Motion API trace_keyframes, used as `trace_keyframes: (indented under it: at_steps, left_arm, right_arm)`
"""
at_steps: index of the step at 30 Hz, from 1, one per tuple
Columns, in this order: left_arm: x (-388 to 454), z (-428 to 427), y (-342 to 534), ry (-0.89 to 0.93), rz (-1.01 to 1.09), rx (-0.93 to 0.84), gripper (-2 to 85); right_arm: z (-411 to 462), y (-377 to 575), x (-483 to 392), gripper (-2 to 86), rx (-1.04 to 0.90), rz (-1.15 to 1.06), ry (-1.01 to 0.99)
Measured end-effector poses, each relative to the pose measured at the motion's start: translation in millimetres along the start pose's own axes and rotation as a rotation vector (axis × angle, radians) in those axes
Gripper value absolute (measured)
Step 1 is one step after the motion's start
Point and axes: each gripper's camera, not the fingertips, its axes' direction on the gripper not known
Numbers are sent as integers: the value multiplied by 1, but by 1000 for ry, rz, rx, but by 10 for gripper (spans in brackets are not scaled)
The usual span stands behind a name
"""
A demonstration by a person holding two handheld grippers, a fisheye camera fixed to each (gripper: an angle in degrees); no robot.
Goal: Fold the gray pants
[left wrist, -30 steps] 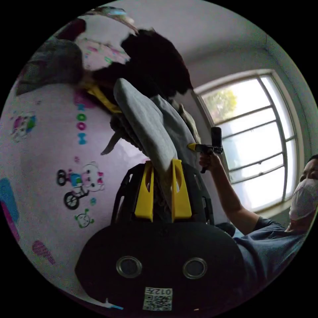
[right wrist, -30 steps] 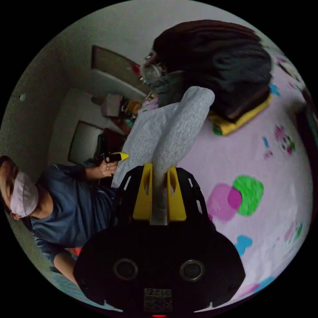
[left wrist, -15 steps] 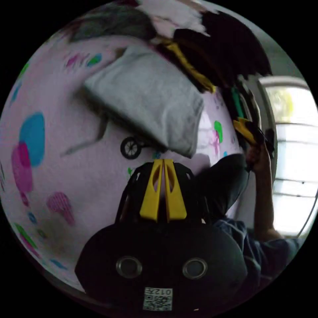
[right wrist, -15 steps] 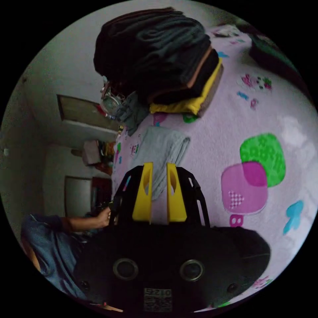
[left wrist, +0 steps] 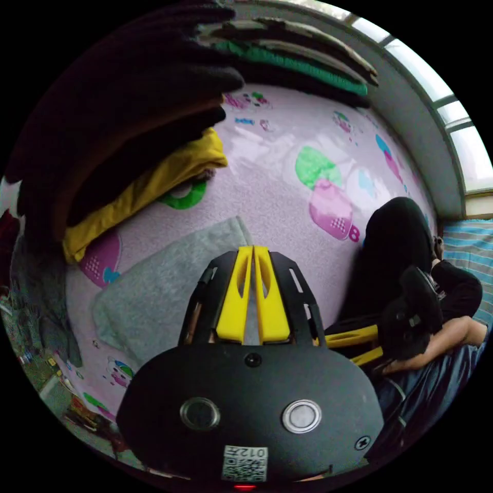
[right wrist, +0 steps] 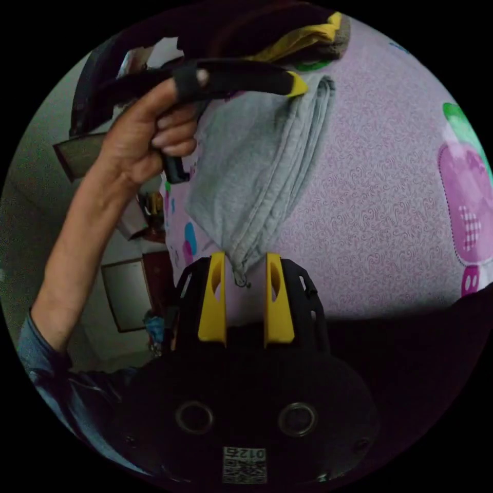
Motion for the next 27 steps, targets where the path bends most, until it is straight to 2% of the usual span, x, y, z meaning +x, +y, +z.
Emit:
trace_keyframes:
  at_steps: [2,5,9,12,14,16,18,24,27]
  left_arm:
    - [0,15,-15,-38,36,-69,2]
    - [-4,21,-26,-28,19,-67,-1]
    - [-3,19,-39,-45,7,-41,-2]
    - [0,16,-45,-57,38,-49,-1]
    - [-3,12,-50,-14,47,-53,0]
    - [-7,5,-52,42,24,-47,1]
    - [-8,-4,-53,75,11,-18,3]
    - [-1,-12,-64,34,17,-33,2]
    - [2,-14,-68,27,8,-33,0]
  right_arm:
    - [6,-5,-3,107,-28,-21,48]
    - [21,-11,-4,84,-109,-52,57]
    - [49,-6,-14,53,-324,-143,-81]
    - [38,5,-17,83,-231,-113,-46]
    - [18,18,-16,97,-103,-81,-39]
    - [-4,37,-17,106,43,-65,51]
    - [-10,45,-23,111,102,-92,88]
    - [10,54,-75,120,74,-294,324]
    - [16,56,-84,114,42,-300,331]
